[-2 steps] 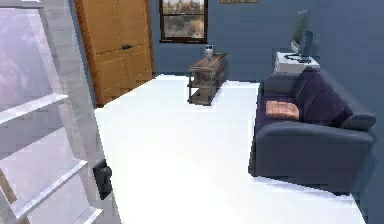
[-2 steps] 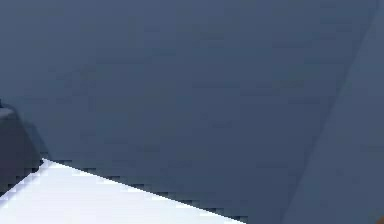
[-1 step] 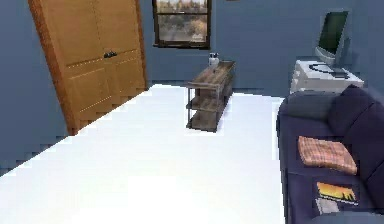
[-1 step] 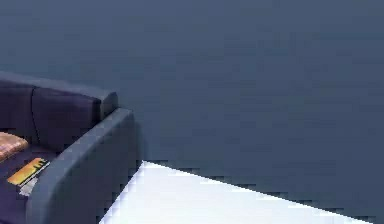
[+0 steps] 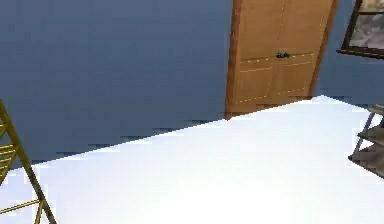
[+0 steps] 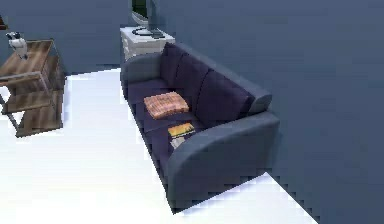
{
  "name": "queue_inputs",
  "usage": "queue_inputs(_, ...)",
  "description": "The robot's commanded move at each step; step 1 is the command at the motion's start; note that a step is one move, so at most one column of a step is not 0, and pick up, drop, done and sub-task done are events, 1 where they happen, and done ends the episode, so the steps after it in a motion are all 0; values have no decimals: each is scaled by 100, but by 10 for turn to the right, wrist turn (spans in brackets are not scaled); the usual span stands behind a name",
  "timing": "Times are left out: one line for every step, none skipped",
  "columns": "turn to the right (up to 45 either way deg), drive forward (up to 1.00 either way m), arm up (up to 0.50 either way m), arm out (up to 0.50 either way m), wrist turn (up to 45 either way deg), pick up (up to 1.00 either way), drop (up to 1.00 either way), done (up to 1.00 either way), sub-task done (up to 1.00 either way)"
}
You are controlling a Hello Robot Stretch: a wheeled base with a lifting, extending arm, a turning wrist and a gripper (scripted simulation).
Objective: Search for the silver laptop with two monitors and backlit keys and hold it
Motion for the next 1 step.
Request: queue_inputs(-240,0,0,0,0,0,0,0,0)
